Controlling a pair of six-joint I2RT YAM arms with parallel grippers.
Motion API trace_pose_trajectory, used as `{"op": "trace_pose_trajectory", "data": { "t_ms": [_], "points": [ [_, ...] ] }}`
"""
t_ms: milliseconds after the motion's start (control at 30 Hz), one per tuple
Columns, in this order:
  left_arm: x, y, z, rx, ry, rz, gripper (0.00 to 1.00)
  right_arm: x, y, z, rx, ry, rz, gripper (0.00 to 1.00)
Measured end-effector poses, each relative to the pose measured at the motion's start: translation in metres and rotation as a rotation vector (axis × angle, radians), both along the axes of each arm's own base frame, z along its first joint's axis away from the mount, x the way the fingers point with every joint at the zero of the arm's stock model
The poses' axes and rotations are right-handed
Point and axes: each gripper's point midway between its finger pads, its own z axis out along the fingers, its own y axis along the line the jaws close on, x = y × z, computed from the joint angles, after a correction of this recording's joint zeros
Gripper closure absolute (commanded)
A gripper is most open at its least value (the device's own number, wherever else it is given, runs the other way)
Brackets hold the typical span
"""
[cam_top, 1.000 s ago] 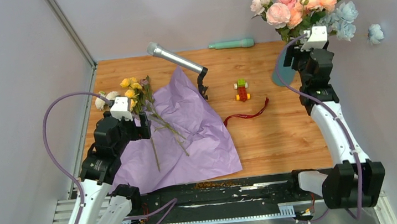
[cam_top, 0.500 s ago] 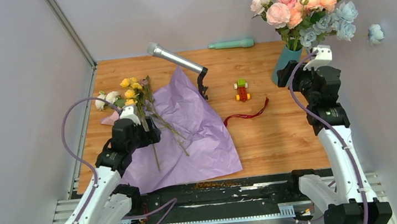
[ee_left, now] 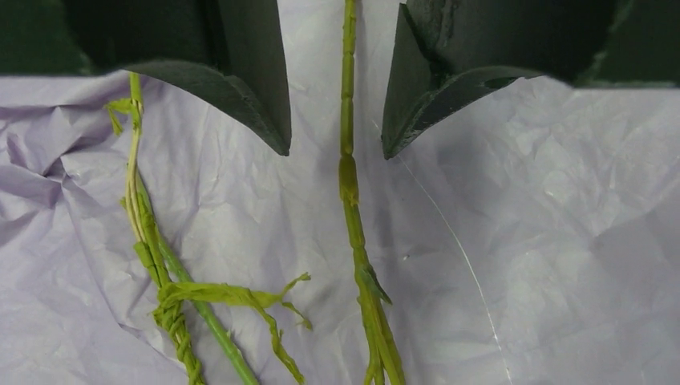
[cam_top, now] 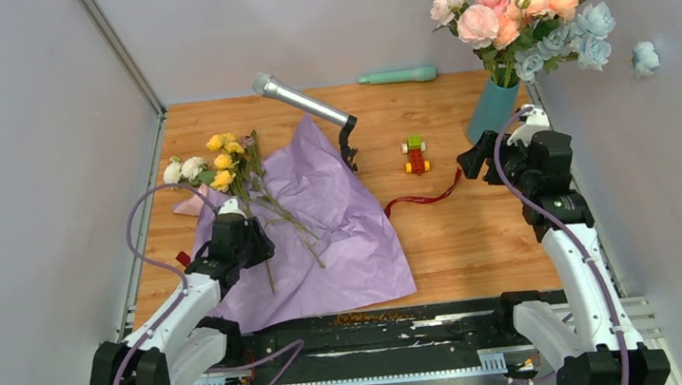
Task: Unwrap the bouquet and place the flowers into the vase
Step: Pick up the fake flower from the wrapping paper.
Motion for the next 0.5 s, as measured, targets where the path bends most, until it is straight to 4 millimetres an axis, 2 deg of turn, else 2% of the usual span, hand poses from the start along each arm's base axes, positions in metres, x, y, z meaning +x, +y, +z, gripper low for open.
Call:
{"op": "trace_pose_trajectory", "data": {
  "t_ms": [133,333,500],
  "points": [
    [0.006,0.002,-0.003,0.012,-0.006,0.012,0.62,-0.001,0.003,0.001,0.016,0.002,0.013,0.28],
    [0.011,0.005,-0.01,0.036,0.002,0.026,0.64,-0.002,0.008,0.001,0.039,0.007,0.029,0.29],
    [0.017,0.007,-0.01,0.047,-0.018,0.039,0.72,-0.003,0.01,0.002,0.05,0.009,0.039,0.29]
  ]
}}
